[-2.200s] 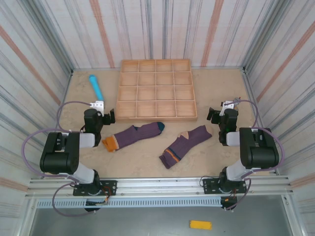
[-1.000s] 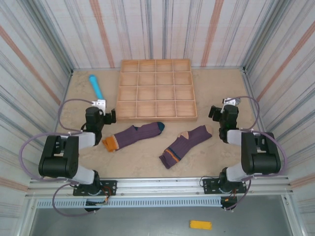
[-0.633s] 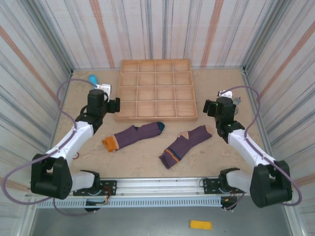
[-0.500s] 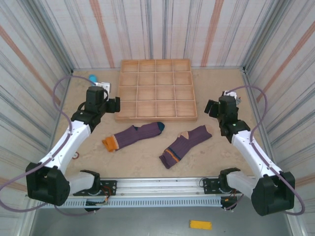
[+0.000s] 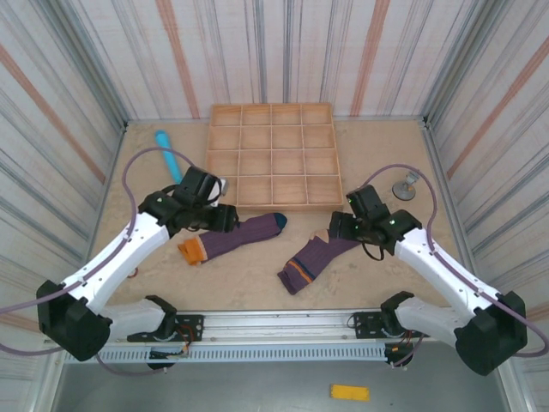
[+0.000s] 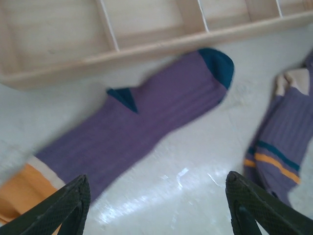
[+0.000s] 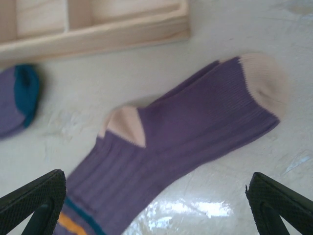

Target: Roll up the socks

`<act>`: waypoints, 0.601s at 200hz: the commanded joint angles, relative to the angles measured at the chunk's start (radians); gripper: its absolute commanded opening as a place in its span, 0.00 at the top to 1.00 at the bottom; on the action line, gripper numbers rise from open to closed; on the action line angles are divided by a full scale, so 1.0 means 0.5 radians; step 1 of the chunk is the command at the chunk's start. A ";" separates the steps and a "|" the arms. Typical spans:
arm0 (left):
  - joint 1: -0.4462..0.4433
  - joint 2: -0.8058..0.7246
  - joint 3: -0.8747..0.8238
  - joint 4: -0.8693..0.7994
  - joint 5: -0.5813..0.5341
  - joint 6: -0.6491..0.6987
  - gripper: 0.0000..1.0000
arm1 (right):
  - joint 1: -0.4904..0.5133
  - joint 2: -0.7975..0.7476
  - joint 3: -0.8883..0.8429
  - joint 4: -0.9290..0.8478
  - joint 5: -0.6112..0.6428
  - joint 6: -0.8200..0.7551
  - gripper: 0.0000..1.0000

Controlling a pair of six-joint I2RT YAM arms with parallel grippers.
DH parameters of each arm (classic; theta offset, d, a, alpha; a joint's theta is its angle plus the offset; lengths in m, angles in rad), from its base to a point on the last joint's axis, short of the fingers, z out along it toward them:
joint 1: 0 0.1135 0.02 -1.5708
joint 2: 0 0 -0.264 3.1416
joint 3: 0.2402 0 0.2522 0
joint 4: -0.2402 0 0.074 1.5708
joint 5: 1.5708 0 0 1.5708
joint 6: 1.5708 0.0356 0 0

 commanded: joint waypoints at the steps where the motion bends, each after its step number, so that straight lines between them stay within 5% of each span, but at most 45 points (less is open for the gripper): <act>1: -0.080 0.026 0.075 -0.133 0.224 -0.245 0.26 | 0.214 -0.084 0.052 -0.173 0.219 0.031 0.01; 52: -0.421 0.064 0.005 0.039 0.389 -0.685 0.25 | 0.829 -0.084 -0.002 -0.184 0.554 0.140 0.01; 93: -0.627 0.071 -0.229 0.299 0.404 -1.052 0.27 | 1.107 -0.045 -0.044 -0.108 0.624 0.219 0.16; 120: -0.720 0.101 -0.342 0.373 0.379 -1.235 0.29 | 1.239 0.001 -0.086 -0.071 0.572 0.234 0.12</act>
